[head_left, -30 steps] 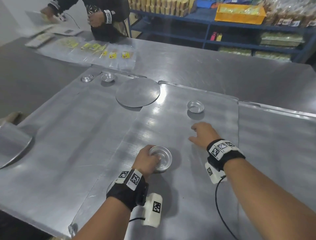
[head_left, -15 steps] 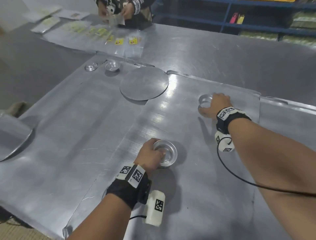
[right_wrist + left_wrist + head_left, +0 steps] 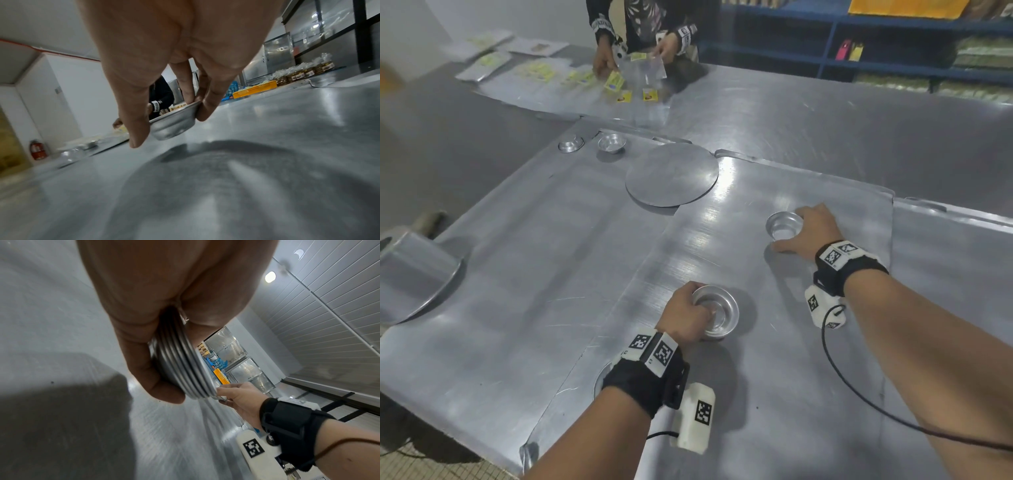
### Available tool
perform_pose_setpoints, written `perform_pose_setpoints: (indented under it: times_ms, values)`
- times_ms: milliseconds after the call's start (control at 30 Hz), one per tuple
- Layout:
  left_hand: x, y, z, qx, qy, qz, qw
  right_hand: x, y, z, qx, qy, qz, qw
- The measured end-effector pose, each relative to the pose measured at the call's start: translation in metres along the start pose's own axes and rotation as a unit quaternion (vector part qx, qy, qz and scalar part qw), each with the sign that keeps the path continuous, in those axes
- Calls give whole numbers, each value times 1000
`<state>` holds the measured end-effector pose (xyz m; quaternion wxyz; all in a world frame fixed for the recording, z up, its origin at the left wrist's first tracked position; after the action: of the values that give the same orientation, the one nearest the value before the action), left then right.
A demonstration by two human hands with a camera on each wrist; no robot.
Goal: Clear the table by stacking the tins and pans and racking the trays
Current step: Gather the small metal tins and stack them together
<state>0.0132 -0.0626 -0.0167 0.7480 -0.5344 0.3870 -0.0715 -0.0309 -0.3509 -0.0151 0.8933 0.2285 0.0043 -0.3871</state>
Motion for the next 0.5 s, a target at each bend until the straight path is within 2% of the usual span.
perform_pose_setpoints:
  times_ms: [333, 500]
  values:
    - [-27, -3, 5, -31, -2, 39, 999, -129, 50, -1, 96, 0, 106, 990]
    - [-38, 5, 13, -82, -16, 60, 995, -186, 73, 4, 128, -8, 132, 983]
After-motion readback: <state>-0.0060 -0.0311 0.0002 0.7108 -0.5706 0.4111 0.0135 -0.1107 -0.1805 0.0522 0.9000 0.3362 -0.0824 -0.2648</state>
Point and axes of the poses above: each hand's wrist, its own x-axis towards the middle knuckle, its own z-axis out of the back of the hand, y = z × x, the point moved 1 cm from there along x, towards the middle knuckle, and after that the axes turned 1 degree about -x, right-handed, at the moved point
